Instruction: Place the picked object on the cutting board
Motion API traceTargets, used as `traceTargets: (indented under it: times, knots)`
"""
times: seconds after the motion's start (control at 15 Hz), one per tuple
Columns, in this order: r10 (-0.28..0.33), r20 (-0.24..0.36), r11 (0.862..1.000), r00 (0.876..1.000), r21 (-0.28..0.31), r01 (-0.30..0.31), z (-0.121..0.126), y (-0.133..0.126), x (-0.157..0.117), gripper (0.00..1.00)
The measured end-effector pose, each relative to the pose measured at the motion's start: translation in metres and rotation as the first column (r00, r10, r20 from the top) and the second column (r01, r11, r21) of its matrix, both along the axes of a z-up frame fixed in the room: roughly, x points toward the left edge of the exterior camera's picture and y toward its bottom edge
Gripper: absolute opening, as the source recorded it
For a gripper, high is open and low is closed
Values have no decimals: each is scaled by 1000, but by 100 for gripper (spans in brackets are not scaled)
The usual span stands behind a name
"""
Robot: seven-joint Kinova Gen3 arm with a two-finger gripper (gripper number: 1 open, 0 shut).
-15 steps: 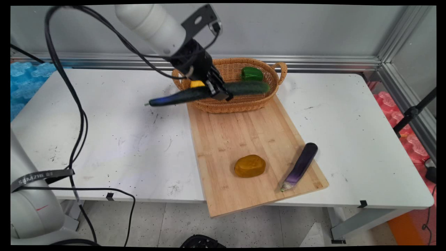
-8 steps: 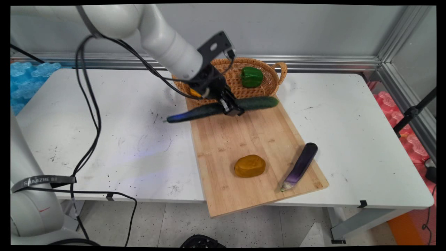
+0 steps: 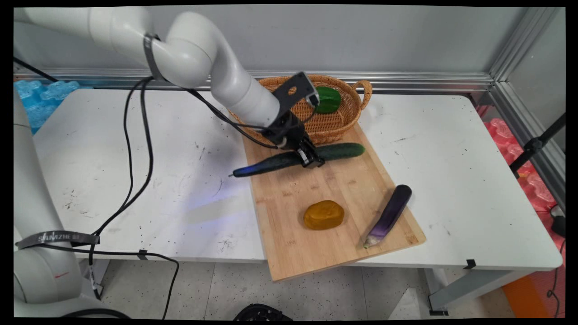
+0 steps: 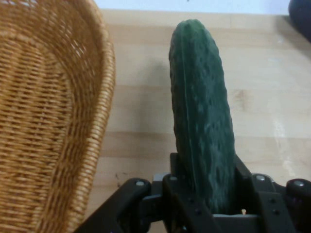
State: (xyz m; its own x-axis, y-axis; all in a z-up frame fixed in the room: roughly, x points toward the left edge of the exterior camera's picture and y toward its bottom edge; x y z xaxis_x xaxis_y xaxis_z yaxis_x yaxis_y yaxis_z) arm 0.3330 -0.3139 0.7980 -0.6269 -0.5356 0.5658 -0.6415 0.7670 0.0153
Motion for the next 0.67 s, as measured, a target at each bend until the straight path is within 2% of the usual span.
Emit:
traceTargets:
  times: [0.27, 0.33, 0.67]
  knots:
    - [-1, -6, 1000, 1000, 6, 1, -21, -3, -7, 0]
    - [-3, -10, 1000, 1000, 6, 3, -24, -3, -8, 100]
    - [-20, -23, 1000, 1000, -5, 20, -26, 1, -8, 100]
